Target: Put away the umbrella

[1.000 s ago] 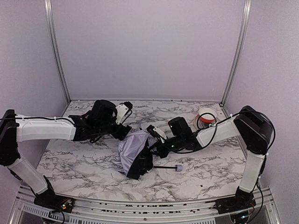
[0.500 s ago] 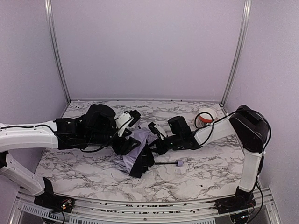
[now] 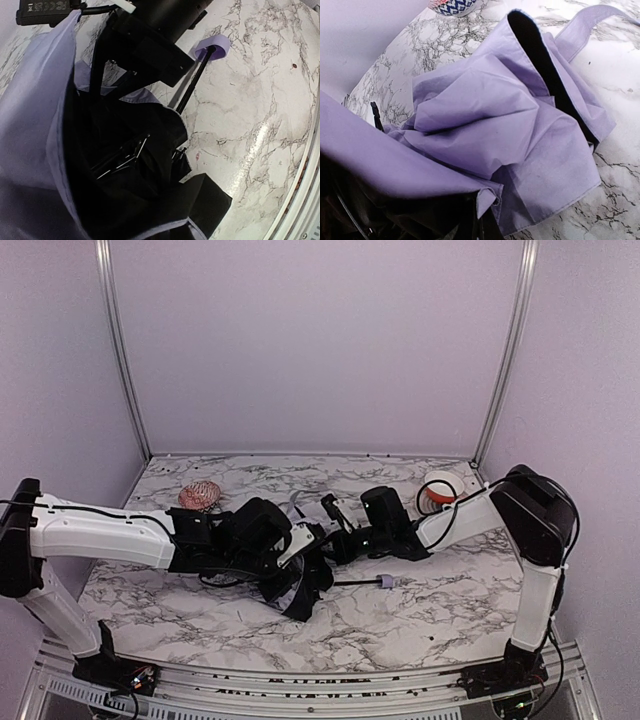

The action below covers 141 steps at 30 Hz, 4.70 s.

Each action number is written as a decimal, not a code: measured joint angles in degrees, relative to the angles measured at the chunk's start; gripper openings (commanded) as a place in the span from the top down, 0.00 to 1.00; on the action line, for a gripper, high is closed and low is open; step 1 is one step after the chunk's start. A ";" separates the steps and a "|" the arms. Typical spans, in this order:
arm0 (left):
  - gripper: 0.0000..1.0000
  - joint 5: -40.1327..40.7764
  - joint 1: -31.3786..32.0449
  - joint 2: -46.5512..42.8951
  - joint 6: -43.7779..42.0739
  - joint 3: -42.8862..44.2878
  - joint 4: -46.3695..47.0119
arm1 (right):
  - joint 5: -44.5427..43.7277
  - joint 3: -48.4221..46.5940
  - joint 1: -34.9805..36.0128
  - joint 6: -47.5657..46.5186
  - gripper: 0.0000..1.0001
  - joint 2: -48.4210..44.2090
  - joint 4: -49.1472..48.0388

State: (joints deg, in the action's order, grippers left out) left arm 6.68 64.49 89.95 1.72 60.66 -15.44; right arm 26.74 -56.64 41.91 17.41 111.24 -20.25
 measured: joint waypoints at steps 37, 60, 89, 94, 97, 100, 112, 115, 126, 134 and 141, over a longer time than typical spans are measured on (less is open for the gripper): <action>0.13 -0.02 -8.44 -12.09 -8.72 -3.32 6.05 | -0.74 0.07 -0.09 2.21 1.00 0.00 -4.22; 1.00 -5.27 -9.18 -2.12 -8.26 -1.18 6.23 | -5.66 -5.16 -0.20 -5.70 0.42 -5.31 7.56; 1.00 26.88 -9.42 -8.26 2.03 4.20 7.80 | -32.59 0.04 14.27 -0.59 0.31 -6.38 -1.14; 1.00 27.45 -9.92 -8.20 1.90 4.20 9.29 | -31.47 2.91 14.21 -6.93 0.36 -5.73 -11.26; 1.00 27.47 -10.60 -7.69 1.55 4.22 10.01 | -29.86 13.57 14.01 -13.29 0.37 -8.85 -22.73; 1.00 27.43 -10.95 -7.30 1.07 4.22 10.12 | -28.00 22.40 13.81 -20.24 0.40 -12.94 -28.28; 1.00 26.64 -11.06 -6.84 0.63 4.22 10.88 | -21.29 14.99 13.79 -37.05 0.47 -1.75 -39.39; 1.00 26.12 -11.21 -6.67 0.61 4.24 10.95 | -21.51 11.67 13.70 -38.80 0.49 1.81 -39.43; 1.00 23.12 -11.58 -6.62 0.07 5.22 11.13 | -23.56 7.58 10.82 -38.73 0.50 9.55 -39.93; 1.00 21.18 -11.58 -6.62 -0.70 5.22 11.10 | -23.82 2.19 9.75 -38.38 0.51 12.57 -37.90; 1.00 19.71 -11.61 -6.62 -0.94 5.27 11.10 | -24.96 0.09 9.09 -37.51 0.74 14.12 -36.24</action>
State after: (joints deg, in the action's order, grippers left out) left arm 26.39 52.88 83.33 0.78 65.93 -4.34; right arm 1.78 -56.55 51.00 -20.10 125.36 -56.49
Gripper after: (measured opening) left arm 0.018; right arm 0.381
